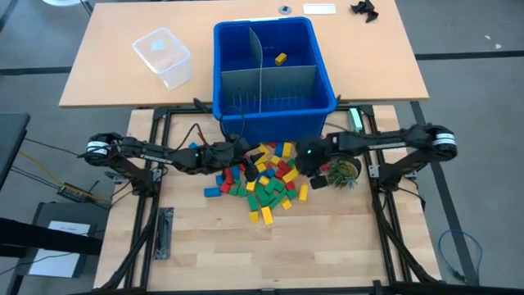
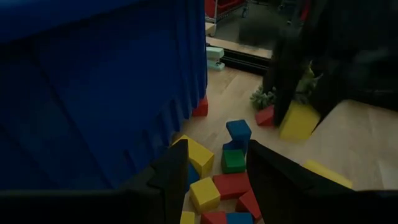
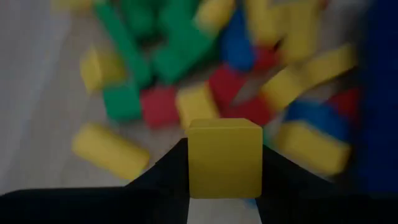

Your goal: Sort Items/Unsort Items

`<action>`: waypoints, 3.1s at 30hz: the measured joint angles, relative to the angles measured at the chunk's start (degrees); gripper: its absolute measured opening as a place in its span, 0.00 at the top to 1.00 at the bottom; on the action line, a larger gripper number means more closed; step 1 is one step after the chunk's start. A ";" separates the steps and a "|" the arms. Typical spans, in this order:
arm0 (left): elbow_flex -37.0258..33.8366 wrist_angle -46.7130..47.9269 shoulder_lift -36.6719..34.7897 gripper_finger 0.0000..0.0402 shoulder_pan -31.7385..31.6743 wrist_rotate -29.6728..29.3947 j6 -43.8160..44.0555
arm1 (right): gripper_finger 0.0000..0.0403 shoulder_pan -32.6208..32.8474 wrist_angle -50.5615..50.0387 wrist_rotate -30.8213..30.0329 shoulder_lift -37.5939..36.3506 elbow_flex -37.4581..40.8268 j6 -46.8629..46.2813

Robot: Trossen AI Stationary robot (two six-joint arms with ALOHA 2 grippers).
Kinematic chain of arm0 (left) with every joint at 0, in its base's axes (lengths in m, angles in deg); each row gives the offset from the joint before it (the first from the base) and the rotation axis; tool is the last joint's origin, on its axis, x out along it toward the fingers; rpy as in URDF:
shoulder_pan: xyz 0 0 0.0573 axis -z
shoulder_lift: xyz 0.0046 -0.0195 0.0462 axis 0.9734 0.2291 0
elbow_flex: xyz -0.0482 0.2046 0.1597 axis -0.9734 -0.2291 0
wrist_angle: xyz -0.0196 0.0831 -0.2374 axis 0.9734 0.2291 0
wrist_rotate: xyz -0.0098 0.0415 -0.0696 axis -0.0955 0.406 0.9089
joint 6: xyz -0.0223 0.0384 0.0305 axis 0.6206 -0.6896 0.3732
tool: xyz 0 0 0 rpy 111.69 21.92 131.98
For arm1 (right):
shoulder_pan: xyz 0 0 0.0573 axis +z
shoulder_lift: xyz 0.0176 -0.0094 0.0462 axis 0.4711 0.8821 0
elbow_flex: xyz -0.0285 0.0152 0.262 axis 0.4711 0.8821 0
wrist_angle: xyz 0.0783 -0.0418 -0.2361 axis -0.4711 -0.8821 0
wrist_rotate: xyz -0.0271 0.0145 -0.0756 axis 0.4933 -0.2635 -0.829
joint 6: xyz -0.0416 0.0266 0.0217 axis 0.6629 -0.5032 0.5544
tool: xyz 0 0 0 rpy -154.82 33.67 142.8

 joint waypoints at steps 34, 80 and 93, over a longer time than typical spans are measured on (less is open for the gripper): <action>0.02 0.04 0.00 0.58 0.00 0.00 0.02 | 0.61 -49.91 32.22 1.96 21.47 -29.16 -16.19; 0.00 0.02 0.00 0.58 0.01 -0.01 0.00 | 0.38 4.50 -11.04 12.28 0.09 -0.87 12.40; 0.00 0.02 0.00 0.58 0.00 -0.01 0.02 | 0.49 8.59 -4.92 3.63 14.38 0.24 23.08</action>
